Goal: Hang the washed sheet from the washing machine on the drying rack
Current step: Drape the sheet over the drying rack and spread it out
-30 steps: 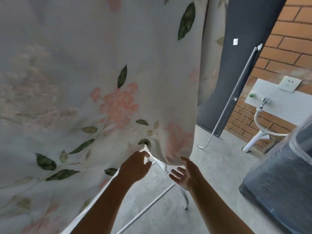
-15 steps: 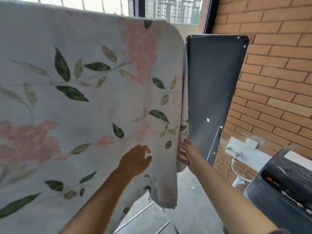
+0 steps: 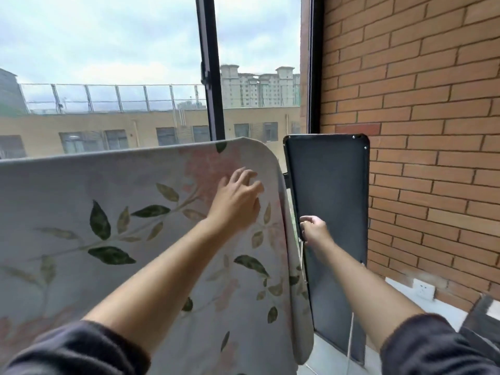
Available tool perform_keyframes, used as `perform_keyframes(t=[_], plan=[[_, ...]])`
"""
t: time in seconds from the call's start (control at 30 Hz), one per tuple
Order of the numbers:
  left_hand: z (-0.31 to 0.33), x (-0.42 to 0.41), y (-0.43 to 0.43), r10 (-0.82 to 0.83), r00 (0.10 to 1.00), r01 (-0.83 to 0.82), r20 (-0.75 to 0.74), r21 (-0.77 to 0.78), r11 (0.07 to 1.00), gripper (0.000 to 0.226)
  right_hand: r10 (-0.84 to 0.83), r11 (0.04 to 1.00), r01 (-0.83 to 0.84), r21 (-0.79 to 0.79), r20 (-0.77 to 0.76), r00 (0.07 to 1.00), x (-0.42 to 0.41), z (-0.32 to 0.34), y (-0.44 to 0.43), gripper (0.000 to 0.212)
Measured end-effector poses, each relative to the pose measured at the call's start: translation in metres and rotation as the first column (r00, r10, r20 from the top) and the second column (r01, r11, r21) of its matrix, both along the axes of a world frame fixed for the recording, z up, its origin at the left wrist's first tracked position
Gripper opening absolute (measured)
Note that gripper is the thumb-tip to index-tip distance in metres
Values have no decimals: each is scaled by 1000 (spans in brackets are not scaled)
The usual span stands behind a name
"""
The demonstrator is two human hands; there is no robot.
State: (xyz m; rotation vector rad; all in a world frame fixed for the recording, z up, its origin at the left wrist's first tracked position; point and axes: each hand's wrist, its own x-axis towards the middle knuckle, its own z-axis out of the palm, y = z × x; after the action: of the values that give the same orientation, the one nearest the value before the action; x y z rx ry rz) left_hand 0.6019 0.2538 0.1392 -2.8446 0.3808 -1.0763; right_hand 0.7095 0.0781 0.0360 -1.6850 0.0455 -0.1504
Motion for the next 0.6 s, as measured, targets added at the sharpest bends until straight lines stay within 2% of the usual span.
perform_keyframes(t=[0.1, 0.17, 0.2, 0.27, 0.3, 0.33, 0.4, 0.47, 0.53, 0.6], plan=[[27, 38, -13, 107, 989, -115, 103, 73, 991, 45, 82, 990, -76, -119, 43, 996, 42, 5, -9, 24], [41, 62, -19, 202, 970, -213, 135, 75, 974, 53, 255, 957, -240, -160, 75, 964, 65, 11, -13, 22], [46, 73, -22, 256, 958, -264, 126, 47, 963, 55, 396, 909, -378, -176, 79, 915, 75, 16, -14, 34], [52, 94, -29, 366, 923, -368, 122, -3, 930, 51, 645, 759, -631, -158, 54, 762, 97, 24, -16, 76], [56, 104, -32, 413, 900, -414, 143, -21, 910, 46, 723, 687, -711, -151, 35, 690, 113, 27, -14, 87], [56, 107, -30, 437, 883, -436, 170, -42, 899, 40, 775, 626, -767, -140, 12, 631, 121, 28, -10, 89], [56, 113, -29, 463, 848, -457, 256, -87, 885, 32, 845, 529, -836, -144, -2, 535, 139, 30, -5, 84], [53, 118, -27, 481, 803, -480, 351, -98, 872, 33, 877, 477, -856, -200, 34, 480, 152, 32, -6, 80], [51, 119, -24, 482, 788, -484, 383, -101, 869, 37, 884, 464, -845, -265, 79, 461, 165, 40, -15, 74], [50, 122, -24, 488, 782, -493, 388, -94, 865, 38, 870, 492, -805, -333, 144, 472, 182, 57, -28, 70]])
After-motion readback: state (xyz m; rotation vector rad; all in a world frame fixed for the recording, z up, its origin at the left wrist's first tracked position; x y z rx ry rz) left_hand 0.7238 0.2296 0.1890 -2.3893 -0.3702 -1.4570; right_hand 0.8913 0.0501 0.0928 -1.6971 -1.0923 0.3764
